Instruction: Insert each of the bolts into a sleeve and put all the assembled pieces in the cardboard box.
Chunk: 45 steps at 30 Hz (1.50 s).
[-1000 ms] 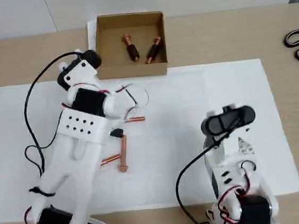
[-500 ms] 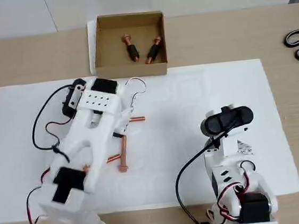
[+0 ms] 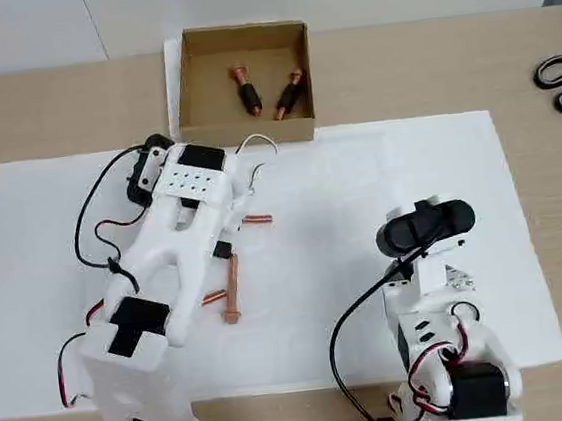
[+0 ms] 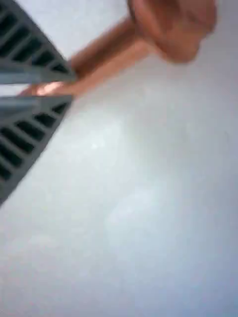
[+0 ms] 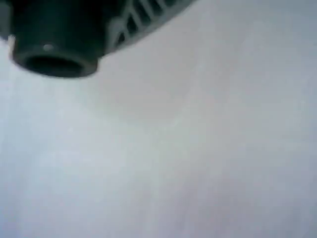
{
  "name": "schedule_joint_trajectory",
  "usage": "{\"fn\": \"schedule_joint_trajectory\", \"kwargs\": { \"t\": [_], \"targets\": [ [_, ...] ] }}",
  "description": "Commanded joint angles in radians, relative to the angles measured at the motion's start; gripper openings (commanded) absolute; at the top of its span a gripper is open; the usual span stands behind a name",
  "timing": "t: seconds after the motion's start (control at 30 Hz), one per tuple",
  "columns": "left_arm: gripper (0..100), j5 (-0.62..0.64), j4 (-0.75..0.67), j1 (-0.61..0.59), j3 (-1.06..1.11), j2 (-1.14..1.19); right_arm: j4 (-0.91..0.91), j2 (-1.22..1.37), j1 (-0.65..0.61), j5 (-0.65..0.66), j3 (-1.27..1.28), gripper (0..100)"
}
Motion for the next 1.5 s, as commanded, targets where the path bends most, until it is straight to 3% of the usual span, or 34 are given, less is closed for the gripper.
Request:
{"fn": "schedule_joint_trajectory", "kwargs": {
  "t": [0.0, 0.17, 0.4, 0.5, 0.73, 1.13, 1.23, 1.37, 1.47],
  "targets": [
    [1, -0.009, -0.014, -0.008, -0.039, -0.049, 0.005, 0.005, 0.005, 0.009, -0.008, 0.3],
    [3, -0.038, -0.003, -0.003, -0.041, -0.054, 0.005, 0.005, 0.005, 0.009, -0.008, 0.3],
    [26, -0.080, 0.075, -0.003, -0.050, -0.052, 0.005, 0.005, 0.005, 0.009, -0.008, 0.3],
    [30, -0.023, 0.120, -0.002, -0.047, -0.044, 0.005, 0.005, 0.005, 0.009, -0.008, 0.3],
    [30, 0.104, 0.130, -0.003, -0.045, -0.043, 0.005, 0.005, 0.005, 0.009, -0.008, 0.3],
    [29, 0.187, 0.104, -0.009, -0.053, 0.071, 0.005, 0.005, 0.005, 0.009, -0.008, 0.3],
    [20, 0.187, 0.106, -0.011, -0.067, 0.074, 0.007, 0.005, 0.005, 0.009, -0.008, 0.3],
    [0, 0.189, 0.106, -0.012, -0.085, 0.075, 0.007, 0.005, 0.005, 0.009, -0.006, 0.3],
    [1, 0.189, 0.104, -0.015, -0.133, 0.075, 0.007, 0.005, 0.005, 0.009, -0.006, 0.3]
  ]
}}
